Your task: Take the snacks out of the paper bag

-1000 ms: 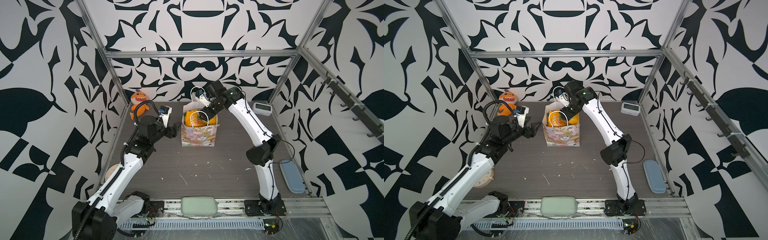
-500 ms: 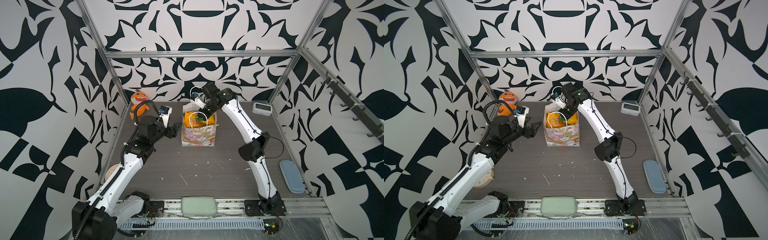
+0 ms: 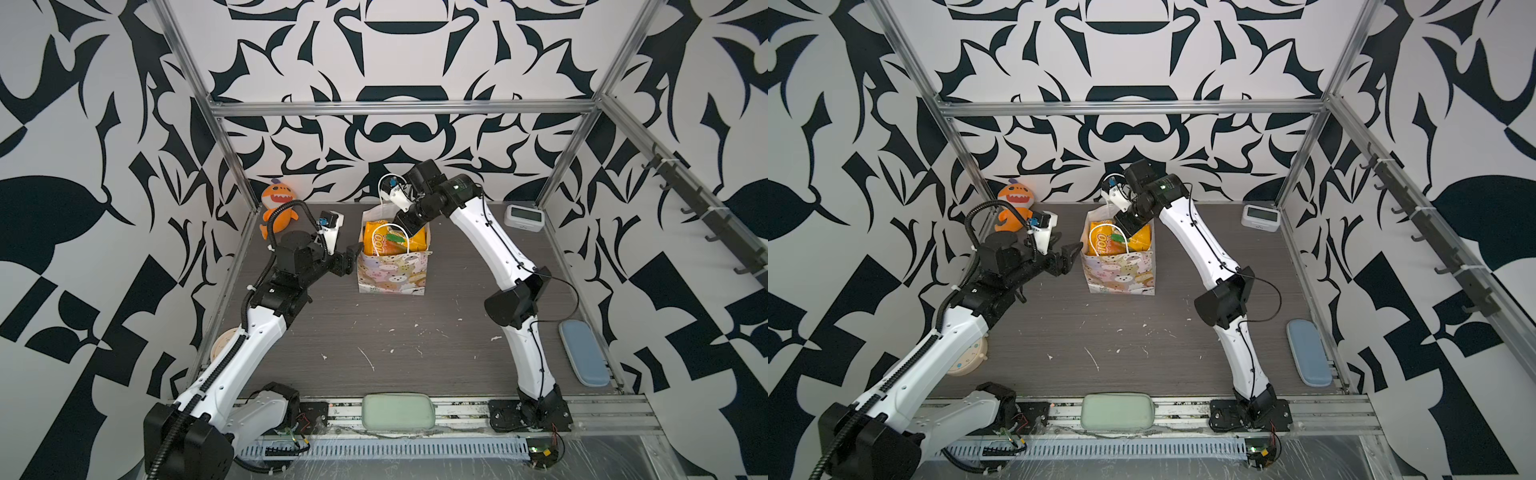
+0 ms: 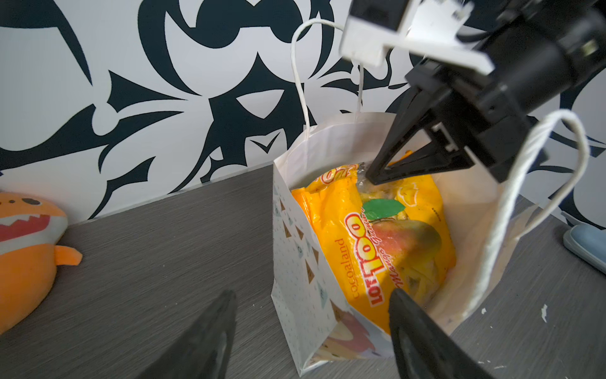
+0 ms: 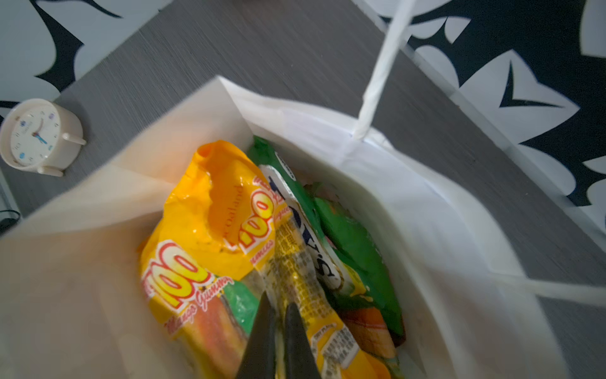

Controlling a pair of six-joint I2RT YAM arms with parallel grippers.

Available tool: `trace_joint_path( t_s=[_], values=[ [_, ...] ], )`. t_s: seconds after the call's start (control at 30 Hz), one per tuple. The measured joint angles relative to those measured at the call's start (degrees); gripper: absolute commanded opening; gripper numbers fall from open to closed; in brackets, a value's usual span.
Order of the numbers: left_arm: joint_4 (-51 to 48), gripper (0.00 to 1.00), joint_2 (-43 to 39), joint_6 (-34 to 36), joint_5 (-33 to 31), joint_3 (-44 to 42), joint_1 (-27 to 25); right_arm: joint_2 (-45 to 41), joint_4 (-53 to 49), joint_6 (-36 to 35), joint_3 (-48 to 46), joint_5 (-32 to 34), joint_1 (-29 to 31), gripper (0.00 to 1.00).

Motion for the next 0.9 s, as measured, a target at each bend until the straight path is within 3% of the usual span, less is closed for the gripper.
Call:
trace_joint_path(
  t_s=[0.3,0.4,0.47,0.5,0.9],
  values=[
    [0.3,0.76,0.0,-0.2,-1.7,0.0,0.0,-9.7,6.0,0.1,-4.4,0.0,0.4,0.00],
    [0.7,0.76,0.3,-0.3,-1.9,0.0,0.0,-9.1,4.7,0.2,-2.7,2.1,0.4,0.26],
    [0.9,0.76,0.7,-0.4,-2.0,0.0,0.0,-7.3,2.4,-0.2,-0.2,3.7,0.5,0.36],
    [0.9,0.76,0.9,-0.4,-2.1,0.0,0.0,-6.1,1.1,-0.3,1.1,4.7,0.6,0.48],
    [1.2,0.76,1.9,-0.4,-2.3,0.0,0.0,-0.3,-9.5,-3.1,2.7,15.0,2.6,0.60]
  ],
)
